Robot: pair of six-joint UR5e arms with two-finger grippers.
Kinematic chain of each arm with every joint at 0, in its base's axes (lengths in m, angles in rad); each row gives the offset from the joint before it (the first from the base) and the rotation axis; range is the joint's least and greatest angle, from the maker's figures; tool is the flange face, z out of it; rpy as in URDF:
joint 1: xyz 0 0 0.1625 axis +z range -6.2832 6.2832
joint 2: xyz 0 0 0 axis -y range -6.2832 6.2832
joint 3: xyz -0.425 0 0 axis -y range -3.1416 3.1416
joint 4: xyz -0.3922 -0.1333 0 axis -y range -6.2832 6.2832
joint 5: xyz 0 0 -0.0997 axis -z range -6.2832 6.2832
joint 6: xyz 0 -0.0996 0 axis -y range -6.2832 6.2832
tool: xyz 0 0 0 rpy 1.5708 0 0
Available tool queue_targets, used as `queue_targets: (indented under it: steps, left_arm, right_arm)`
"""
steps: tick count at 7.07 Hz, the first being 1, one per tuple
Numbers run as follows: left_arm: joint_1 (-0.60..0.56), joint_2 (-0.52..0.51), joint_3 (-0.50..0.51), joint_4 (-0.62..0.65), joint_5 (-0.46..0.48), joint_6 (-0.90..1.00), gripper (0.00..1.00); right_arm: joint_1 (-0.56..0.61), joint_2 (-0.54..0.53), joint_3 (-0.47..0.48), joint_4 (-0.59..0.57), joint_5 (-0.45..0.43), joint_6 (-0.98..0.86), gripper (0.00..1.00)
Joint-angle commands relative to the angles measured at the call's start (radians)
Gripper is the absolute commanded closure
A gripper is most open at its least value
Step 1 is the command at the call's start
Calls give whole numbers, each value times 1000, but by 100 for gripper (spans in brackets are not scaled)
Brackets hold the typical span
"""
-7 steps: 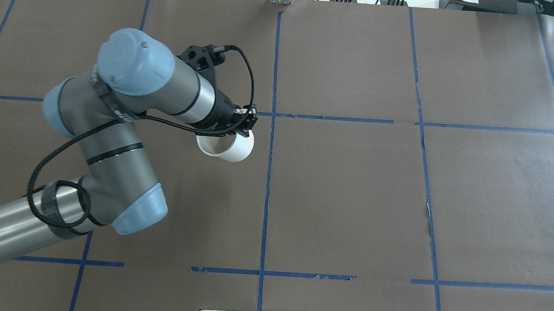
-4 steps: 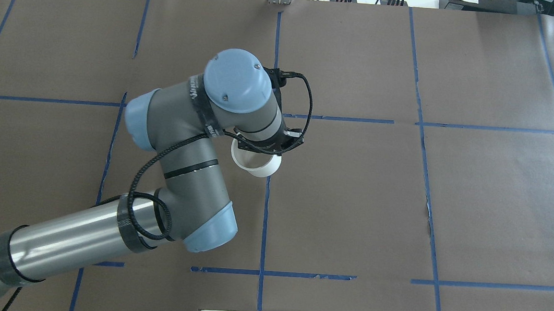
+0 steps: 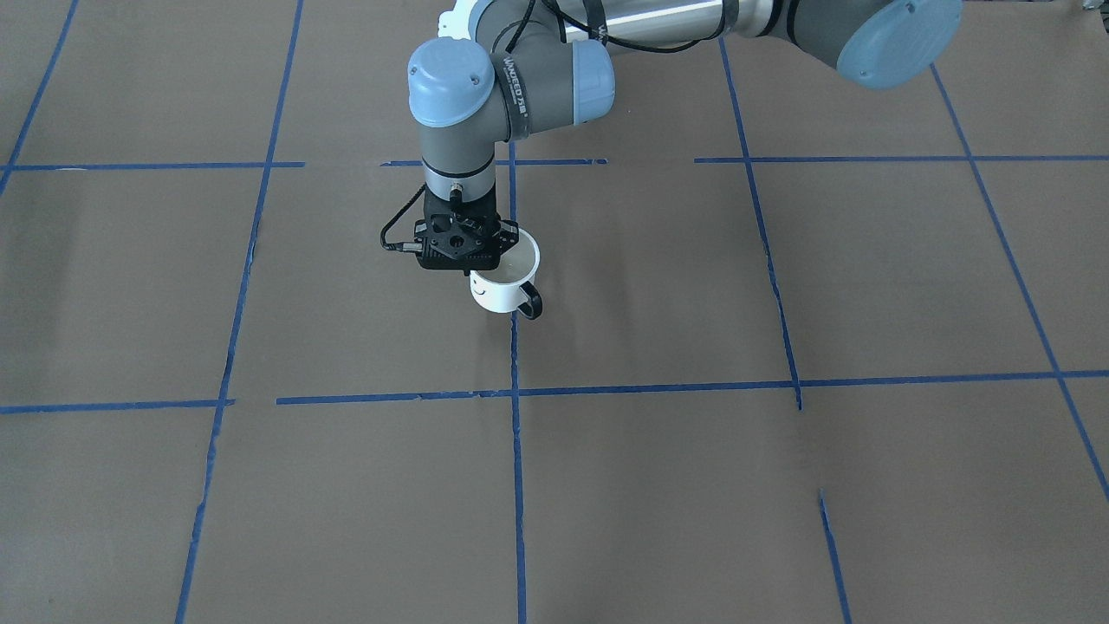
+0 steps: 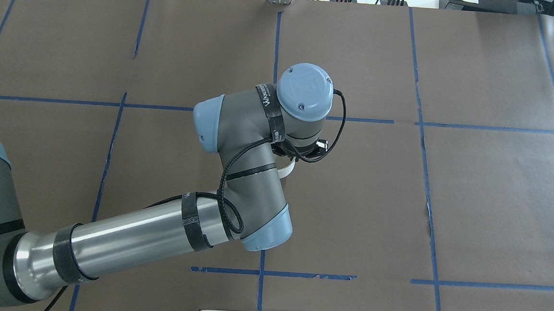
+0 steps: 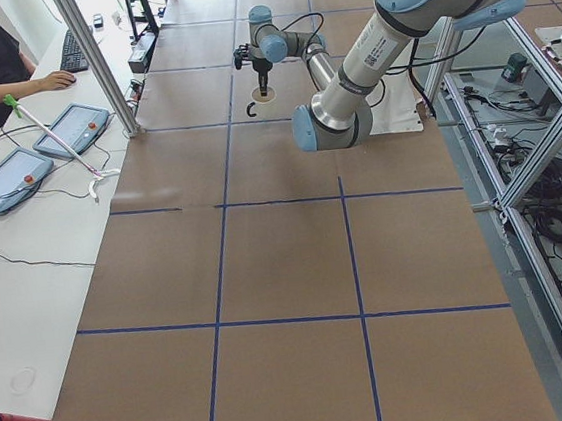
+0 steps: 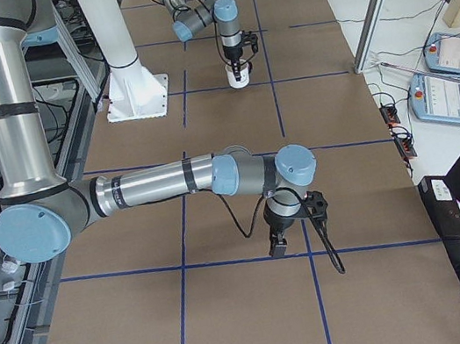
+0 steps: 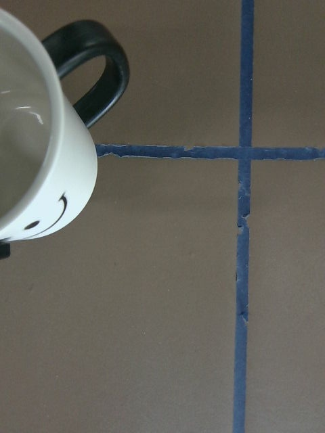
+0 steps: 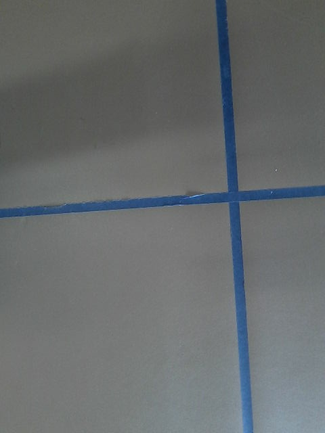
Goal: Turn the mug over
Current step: 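Lift the mug with the left gripper and rotate it upright, then lower the upright mug onto the table and open the left gripper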
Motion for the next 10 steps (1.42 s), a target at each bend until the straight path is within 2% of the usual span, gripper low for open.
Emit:
queue_targets:
  steps: [1,3,4,5,6,7,9,10]
  left_arm:
    - [1,6,7,25,26,61,100]
    - [2,27,-1,23,22,61,100]
    - [2,33,-1,20,17,61,91]
    - [2,39,-7,18,17,61,23]
    - [2,40,-11,20,17,61,0]
    - [2,41,-19,17,16,61,0]
    - [-6,104,-158,23,15,61,0]
    - [-39,107,-197,26,15,61,0]
  right_arm:
    - [0,0,0,0,0,0,0]
    - [0,0,1,0,0,0,0]
    - [0,0,0,0,0,0,0]
    - [0,0,0,0,0,0,0]
    - [0,0,0,0,0,0,0]
    - [0,0,0,0,0,0,0]
    - [0,0,0,0,0,0,0]
    - [0,0,0,0,0,0,0]
